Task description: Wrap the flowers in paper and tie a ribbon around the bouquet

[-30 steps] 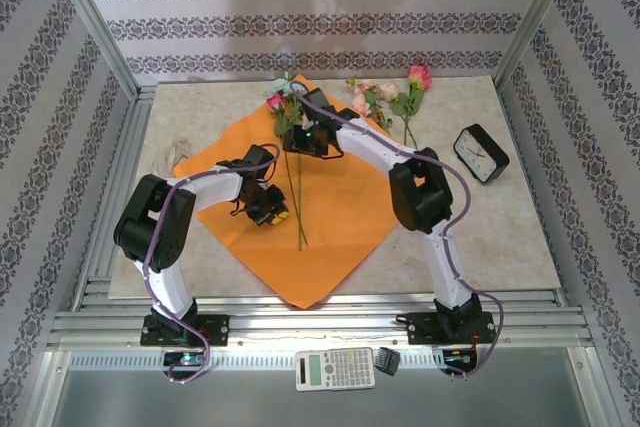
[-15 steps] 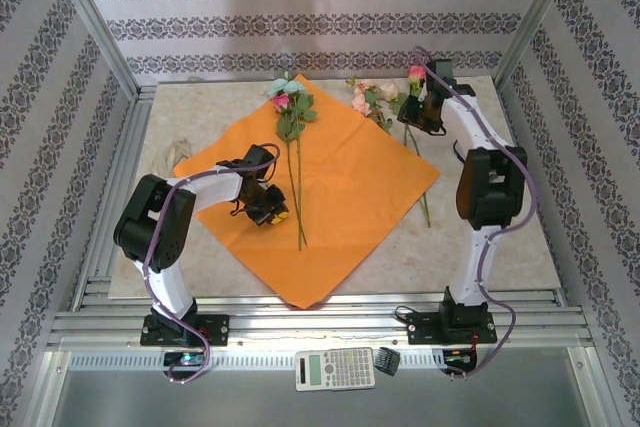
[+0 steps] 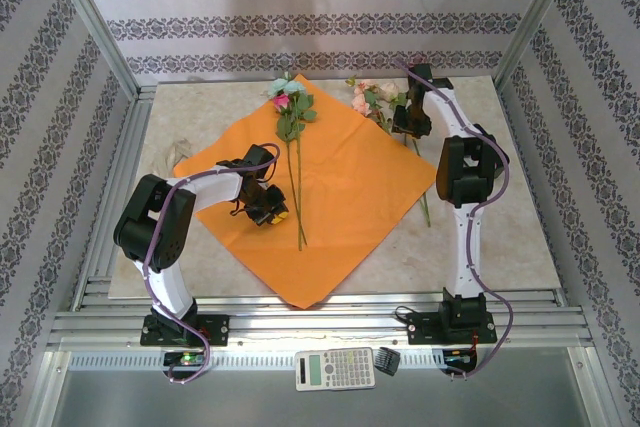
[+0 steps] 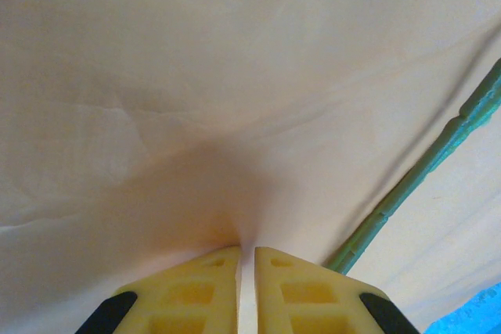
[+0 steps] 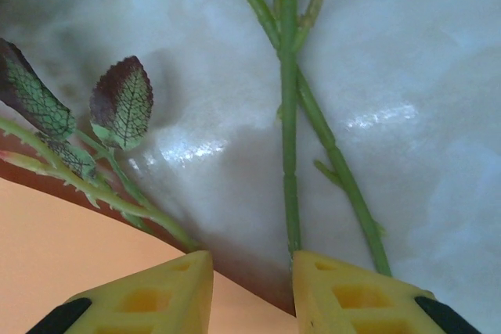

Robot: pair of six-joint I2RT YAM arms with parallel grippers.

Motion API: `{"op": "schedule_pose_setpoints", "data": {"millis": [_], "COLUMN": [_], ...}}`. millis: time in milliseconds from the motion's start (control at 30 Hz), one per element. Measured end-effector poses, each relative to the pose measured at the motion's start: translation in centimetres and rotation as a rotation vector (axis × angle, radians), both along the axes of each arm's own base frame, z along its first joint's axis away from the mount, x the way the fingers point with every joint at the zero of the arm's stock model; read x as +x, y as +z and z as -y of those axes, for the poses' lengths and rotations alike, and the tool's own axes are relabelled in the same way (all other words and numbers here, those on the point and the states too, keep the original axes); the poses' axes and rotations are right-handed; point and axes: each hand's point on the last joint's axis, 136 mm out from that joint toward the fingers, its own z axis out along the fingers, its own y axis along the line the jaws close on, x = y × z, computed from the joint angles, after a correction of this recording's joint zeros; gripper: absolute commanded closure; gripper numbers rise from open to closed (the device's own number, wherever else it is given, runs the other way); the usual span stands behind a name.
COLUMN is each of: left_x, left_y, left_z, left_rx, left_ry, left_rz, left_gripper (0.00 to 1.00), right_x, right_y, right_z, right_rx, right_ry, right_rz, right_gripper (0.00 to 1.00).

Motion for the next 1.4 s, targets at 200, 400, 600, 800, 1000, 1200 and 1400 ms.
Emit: {"op": "schedule_pose_setpoints", "data": {"millis": [200,400,600,800,1000,1200,1400], "left_x": [0.0,0.0,0.1,0.0,0.1,-0.2,-0.2], "left_y": [0.0,0.0,0.1,0.1,0.1,0.1,0.1], "left_z": [0.0,0.0,0.0,0.0,0.0,-0.1,-0.1], "left_rx": [0.002,0.002,0.003,0.003,0.003,0.008,0.009], "left_ry": [0.0,0.001,0.0,0.0,0.0,-0.003,-0.003], "left_rz": [0.001,0.0,0.001,0.0,-0.001,-0.009,-0.012], "left_gripper": [0.87,0.87,0.87,0.87,0.87,0.87,0.87], "right_x": [-0.5,-0.8,0.2,0.3,0.3,1.8,2.8], "right_y": [-0.5,-2.8,-2.2,-2.4,-1.9,3.5,12.8], "right_z": [0.4,0.4,0.4,0.6,1.0,2.4,4.2], "right_rx": [-0.02,-0.031,-0.035,-0.068,-0.126,-0.214,-0.263], "right_ry": [-0.001,0.012,0.038,0.091,0.13,0.108,0.045], "right_rz": [-0.028,-0.079,-0.065,-0.076,-0.049,0.088,0.299], "right_gripper": [0.68,0.75,0.85,1.0,1.0,1.0,1.0]}}
